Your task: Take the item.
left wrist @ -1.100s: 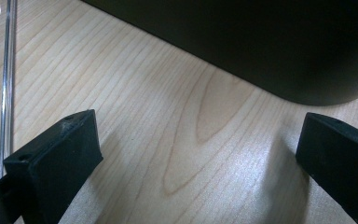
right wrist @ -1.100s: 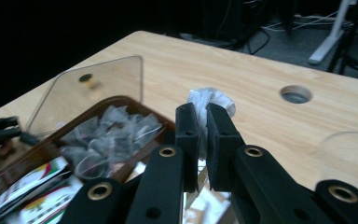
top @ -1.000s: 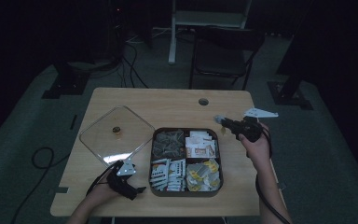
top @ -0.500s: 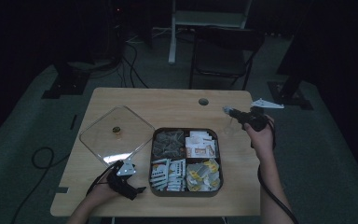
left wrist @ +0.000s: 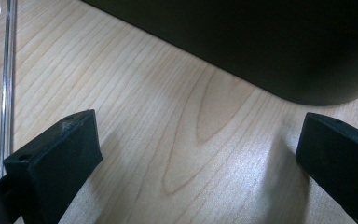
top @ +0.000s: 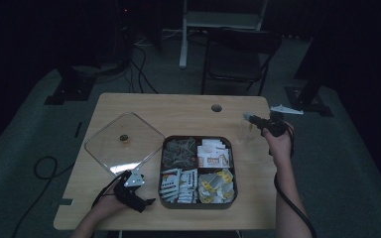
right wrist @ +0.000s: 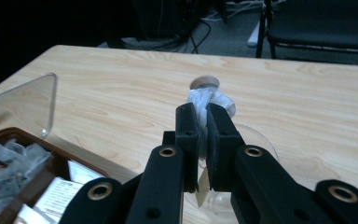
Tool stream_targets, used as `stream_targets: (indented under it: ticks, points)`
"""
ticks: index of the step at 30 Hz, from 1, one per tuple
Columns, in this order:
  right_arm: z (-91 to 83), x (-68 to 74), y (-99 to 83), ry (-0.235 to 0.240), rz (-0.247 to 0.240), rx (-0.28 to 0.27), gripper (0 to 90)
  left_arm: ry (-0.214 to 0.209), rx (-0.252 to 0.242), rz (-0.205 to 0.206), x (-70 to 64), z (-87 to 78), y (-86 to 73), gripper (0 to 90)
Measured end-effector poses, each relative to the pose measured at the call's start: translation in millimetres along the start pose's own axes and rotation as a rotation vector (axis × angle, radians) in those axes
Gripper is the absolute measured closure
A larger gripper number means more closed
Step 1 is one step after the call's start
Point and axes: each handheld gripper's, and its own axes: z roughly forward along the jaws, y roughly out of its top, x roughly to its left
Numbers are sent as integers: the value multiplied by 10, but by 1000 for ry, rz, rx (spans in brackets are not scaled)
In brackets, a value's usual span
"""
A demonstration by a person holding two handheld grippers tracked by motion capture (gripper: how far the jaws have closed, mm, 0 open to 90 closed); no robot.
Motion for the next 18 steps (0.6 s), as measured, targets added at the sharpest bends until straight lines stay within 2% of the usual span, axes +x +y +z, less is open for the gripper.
stream_targets:
  ticks: [13,18]
  points:
    - [125,-127,-153,-25,44,47,841,0,1,0,0,0,0,3]
    - [143,-148,-170,-24,60,57,762,0,1,0,0,0,0,3]
